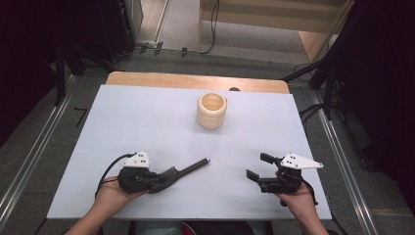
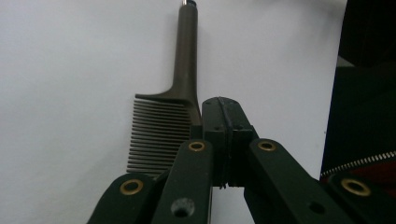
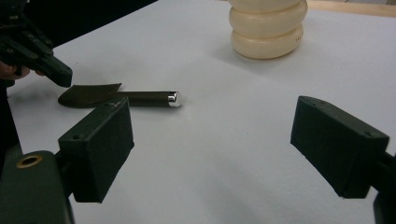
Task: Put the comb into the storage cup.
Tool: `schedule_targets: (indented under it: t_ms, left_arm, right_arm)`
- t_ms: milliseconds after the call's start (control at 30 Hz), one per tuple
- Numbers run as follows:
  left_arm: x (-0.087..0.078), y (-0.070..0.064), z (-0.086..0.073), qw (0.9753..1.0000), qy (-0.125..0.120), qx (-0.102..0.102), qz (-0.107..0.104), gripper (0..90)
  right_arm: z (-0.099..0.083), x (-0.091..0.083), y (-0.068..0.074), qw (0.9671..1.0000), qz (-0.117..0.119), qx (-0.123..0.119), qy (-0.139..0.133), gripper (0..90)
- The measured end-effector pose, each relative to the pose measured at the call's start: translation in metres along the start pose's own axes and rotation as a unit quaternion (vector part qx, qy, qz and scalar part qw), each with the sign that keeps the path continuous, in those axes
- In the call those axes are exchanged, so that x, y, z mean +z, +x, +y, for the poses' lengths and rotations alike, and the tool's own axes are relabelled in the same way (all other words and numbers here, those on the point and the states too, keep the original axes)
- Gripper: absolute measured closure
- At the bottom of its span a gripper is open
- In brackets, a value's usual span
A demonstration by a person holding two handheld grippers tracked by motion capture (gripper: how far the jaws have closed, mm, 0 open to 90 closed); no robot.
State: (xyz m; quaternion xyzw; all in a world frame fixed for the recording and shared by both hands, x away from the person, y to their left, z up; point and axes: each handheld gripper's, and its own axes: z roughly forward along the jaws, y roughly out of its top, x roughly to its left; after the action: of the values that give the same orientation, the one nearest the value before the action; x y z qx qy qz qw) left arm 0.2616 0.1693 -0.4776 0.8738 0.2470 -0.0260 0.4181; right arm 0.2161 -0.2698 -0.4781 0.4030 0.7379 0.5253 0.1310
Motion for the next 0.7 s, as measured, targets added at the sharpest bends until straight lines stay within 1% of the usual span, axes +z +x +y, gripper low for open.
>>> schedule_targets:
  t_ms: [100, 133, 167, 200, 267, 367, 700]
  left_arm:
    - [0.005, -0.003, -0.001, 0.9996, 0.024, 0.015, -0.001, 90.0]
    - [0.007, -0.004, -0.002, 0.9994, 0.028, 0.02, -0.002, 90.0]
    - [0.009, -0.004, -0.002, 0.9992, 0.035, 0.02, -0.001, 90.0]
    - [0.011, -0.004, -0.003, 0.9991, 0.037, 0.02, -0.004, 90.0]
    - [0.012, -0.004, -0.003, 0.9988, 0.045, 0.02, -0.003, 90.0]
    - [0.013, -0.005, -0.003, 0.9988, 0.047, 0.016, -0.006, 90.0]
    - [0.018, -0.005, -0.005, 0.9975, 0.068, 0.016, -0.009, 90.0]
  right_arm:
    - [0.0, 0.0, 0.0, 1.0, 0.0, 0.0, 0.0, 11.5]
    - [0.0, 0.0, 0.0, 1.0, 0.0, 0.0, -0.001, 11.5]
    - [0.0, 0.0, 0.0, 1.0, 0.0, -0.001, 0.0, 11.5]
    - [0.0, 0.0, 0.0, 1.0, 0.0, -0.001, 0.0, 11.5]
    - [0.0, 0.0, 0.0, 1.0, 0.0, -0.001, -0.001, 11.5]
    - [0.0, 0.0, 0.0, 1.0, 0.0, -0.001, -0.002, 11.5]
    - [0.0, 0.0, 0.0, 1.0, 0.0, -0.001, 0.0, 11.6]
